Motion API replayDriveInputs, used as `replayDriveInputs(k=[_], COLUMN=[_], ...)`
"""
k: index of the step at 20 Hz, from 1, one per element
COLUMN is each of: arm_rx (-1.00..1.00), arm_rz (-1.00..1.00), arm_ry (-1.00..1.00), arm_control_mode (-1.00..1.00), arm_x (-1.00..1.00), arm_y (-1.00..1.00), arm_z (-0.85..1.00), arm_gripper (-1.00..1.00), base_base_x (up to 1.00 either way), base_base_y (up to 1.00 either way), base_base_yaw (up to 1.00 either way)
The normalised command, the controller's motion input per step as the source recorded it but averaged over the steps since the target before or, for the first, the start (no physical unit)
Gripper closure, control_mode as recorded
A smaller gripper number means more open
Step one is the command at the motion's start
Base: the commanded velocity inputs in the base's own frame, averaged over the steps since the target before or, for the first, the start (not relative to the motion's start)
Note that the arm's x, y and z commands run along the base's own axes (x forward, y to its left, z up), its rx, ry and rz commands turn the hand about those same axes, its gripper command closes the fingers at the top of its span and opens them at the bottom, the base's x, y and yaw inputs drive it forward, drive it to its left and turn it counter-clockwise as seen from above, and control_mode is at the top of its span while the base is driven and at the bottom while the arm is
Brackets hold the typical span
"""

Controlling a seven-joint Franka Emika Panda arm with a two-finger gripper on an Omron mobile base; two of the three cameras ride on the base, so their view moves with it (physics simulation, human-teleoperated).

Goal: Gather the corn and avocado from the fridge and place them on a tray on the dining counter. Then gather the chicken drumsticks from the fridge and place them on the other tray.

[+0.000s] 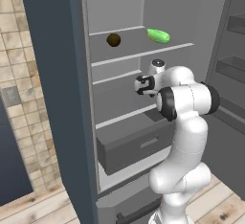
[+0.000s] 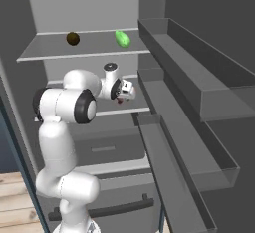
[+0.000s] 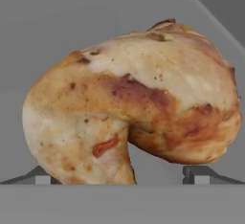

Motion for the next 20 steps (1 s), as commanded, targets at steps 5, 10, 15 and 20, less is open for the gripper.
replayDriveInputs(k=[5, 10, 15, 20], arm_rx=[0.00, 0.00, 0.00, 0.00], arm_rz=[0.01, 0.01, 0.00, 0.00], arm_ry=[0.00, 0.03, 0.01, 0.00], arm_control_mode=[-1.00, -1.00, -1.00, -1.00], arm_x=[0.52, 0.17, -0.07, -0.12], arm_y=[0.00, 0.00, 0.00, 0.00], arm_z=[-0.26, -0.30, -0.37, -0.29], arm_gripper=[-1.00, -1.00, 1.00, 1.00], base_base_x=[0.00, 0.00, 0.00, 0.00], base_base_y=[0.00, 0.00, 0.00, 0.00], base_base_yaw=[0.00, 0.00, 0.00, 0.00])
